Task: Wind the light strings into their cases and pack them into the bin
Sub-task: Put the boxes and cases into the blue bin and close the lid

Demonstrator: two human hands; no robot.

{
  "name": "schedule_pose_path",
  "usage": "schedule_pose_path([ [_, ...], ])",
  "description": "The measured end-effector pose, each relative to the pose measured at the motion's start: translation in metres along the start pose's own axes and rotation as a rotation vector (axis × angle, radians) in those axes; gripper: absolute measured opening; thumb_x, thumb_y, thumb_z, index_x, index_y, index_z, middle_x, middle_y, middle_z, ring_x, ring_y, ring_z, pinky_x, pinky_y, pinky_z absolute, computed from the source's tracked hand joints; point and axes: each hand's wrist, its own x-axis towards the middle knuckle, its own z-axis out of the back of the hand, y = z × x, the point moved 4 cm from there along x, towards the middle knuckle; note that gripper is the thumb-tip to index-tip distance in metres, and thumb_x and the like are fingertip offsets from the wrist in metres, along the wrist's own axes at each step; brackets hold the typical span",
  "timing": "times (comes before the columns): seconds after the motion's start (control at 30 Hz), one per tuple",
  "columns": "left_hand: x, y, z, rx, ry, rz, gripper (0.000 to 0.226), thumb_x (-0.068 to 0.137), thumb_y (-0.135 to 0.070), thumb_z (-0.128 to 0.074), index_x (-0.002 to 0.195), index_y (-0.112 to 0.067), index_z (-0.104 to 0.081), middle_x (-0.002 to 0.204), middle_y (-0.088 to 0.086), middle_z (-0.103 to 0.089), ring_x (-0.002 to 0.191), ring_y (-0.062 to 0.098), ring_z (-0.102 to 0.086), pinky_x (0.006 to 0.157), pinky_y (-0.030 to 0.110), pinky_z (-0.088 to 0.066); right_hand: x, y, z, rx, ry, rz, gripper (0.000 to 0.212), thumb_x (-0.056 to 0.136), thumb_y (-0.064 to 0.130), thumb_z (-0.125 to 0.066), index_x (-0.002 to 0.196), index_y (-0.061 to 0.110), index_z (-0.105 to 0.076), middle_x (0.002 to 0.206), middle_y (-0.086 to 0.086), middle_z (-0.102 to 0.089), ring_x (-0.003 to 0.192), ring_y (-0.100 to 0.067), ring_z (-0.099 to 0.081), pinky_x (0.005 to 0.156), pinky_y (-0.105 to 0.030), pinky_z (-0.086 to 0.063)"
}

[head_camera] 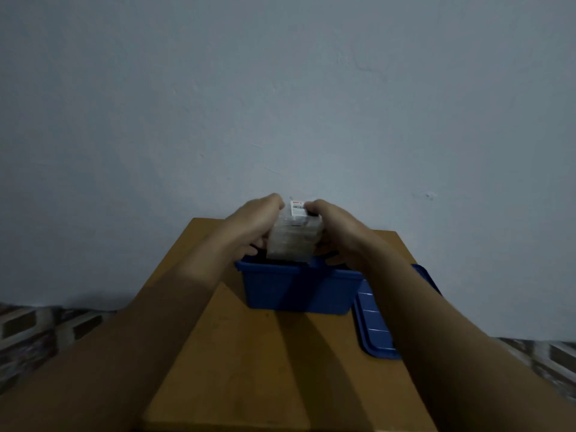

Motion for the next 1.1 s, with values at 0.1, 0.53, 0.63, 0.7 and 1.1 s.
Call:
schedule_pose_path([
  [0.1, 0.021, 0.008, -0.008, 0.090, 0.066, 0.103, 0.041, 0.092, -0.041, -0.034, 0.110, -0.016, -0.061, 0.103, 0.015, -0.065, 0.088, 0.031, -0.062, 0.077, 0.037, -0.048, 0.024, -0.013, -0.003, 0.000, 0.035, -0.054, 0.033, 0.099, 0.040, -0.042, 0.091, 0.014, -0.061, 0.087, -0.012, -0.065, 0.078, -0.025, -0.060, 0.070, -0.033, -0.045],
  [0.53, 0.071, 0.024, -0.014, 0.592, 0.066, 0.086, 0.027, 0.096, -0.019, -0.055, 0.111, 0.003, -0.059, 0.097, 0.021, -0.063, 0.081, 0.029, -0.065, 0.060, 0.033, -0.048, 0.067, -0.033, -0.021, -0.243, 0.156, -0.103, 0.012, 0.098, 0.022, -0.056, 0.088, 0.015, -0.059, 0.083, -0.005, -0.063, 0.071, -0.016, -0.057, 0.063, -0.026, -0.042],
  [0.63, 0.076, 0.020, -0.010, 0.870, -0.042, -0.034, 0.029, 0.093, -0.025, -0.064, 0.111, -0.004, -0.059, 0.101, 0.012, -0.062, 0.081, 0.023, -0.061, 0.065, 0.031, -0.050, 0.070, -0.036, -0.018, -0.239, 0.104, -0.066, 0.009, 0.094, 0.021, -0.062, 0.089, 0.013, -0.061, 0.084, -0.004, -0.065, 0.071, -0.014, -0.058, 0.061, -0.024, -0.044],
  [0.7, 0.078, 0.019, -0.005, 0.950, -0.086, -0.086, 0.032, 0.090, -0.028, -0.068, 0.112, -0.007, -0.059, 0.100, 0.009, -0.060, 0.085, 0.023, -0.061, 0.069, 0.032, -0.053, 0.073, -0.039, -0.018, -0.241, 0.069, -0.035, 0.010, 0.092, 0.021, -0.067, 0.092, 0.013, -0.061, 0.084, -0.002, -0.065, 0.071, -0.011, -0.059, 0.058, -0.022, -0.043],
  [1.1, 0.068, 0.055, -0.005, 0.817, -0.192, -0.290, 0.015, 0.090, -0.031, -0.068, 0.096, -0.016, -0.069, 0.094, 0.002, -0.065, 0.079, 0.016, -0.061, 0.060, 0.031, -0.054, 0.084, -0.053, -0.025, -0.561, -0.209, 0.165, 0.041, 0.078, 0.056, -0.071, 0.096, 0.020, -0.065, 0.087, 0.000, -0.070, 0.077, -0.019, -0.068, 0.069, -0.038, -0.060],
])
